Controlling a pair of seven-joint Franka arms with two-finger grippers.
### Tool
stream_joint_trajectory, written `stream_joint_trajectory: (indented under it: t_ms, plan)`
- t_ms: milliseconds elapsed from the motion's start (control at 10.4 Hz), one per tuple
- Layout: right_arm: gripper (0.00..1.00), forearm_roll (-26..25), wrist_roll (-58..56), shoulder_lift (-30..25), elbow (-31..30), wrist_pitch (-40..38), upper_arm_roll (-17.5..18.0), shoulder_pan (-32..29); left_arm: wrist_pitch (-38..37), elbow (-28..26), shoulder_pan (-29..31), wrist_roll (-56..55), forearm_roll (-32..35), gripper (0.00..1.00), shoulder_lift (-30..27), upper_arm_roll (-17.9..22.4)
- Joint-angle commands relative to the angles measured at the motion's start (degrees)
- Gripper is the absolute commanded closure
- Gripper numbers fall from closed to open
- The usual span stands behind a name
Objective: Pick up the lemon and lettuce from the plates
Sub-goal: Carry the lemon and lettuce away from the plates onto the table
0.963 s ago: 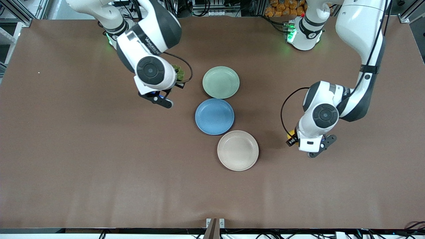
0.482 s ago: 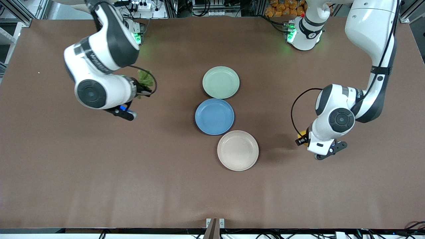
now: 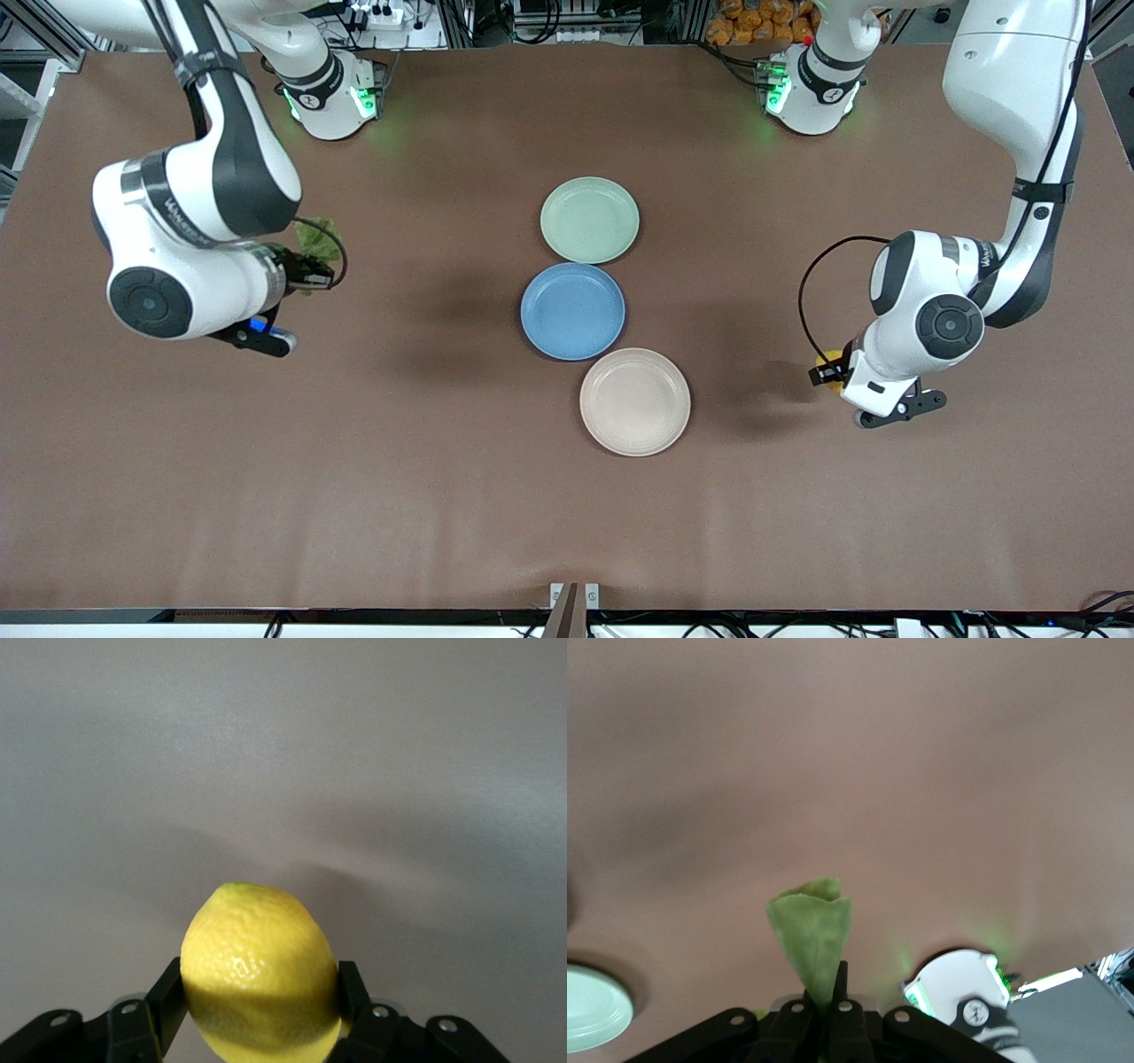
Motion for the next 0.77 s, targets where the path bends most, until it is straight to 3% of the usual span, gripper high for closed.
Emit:
stream_joint_trajectory:
  t_ms: [0, 193, 385, 674]
  plan:
    - [1.0, -2.47, -6.06, 2.23, 0.05, 2.16, 0.81, -4.51, 7.53, -7.84, 3.16, 1.67, -1.11, 1.0, -3.19, -2.52]
    - [1.0, -4.33, -6.16, 3.65, -0.3, 3.66, 0.9, -5.13, 7.73, -8.04, 3.35, 5.76, -1.02, 1.0, -3.02, -2.53]
    - [1.0, -4.33, -7.12, 4.09, -3.97, 9.61, 0.9, -6.17, 7.73, -8.04, 5.27, 16.73, -1.11, 1.0, -2.75, -2.53]
    - [1.0, -4.33, -10.91, 4.09, -10.39, 18.24, 0.9, -8.99, 7.82, -7.42, 4.49, 18.01, -0.59, 1.0, -1.26, -2.53]
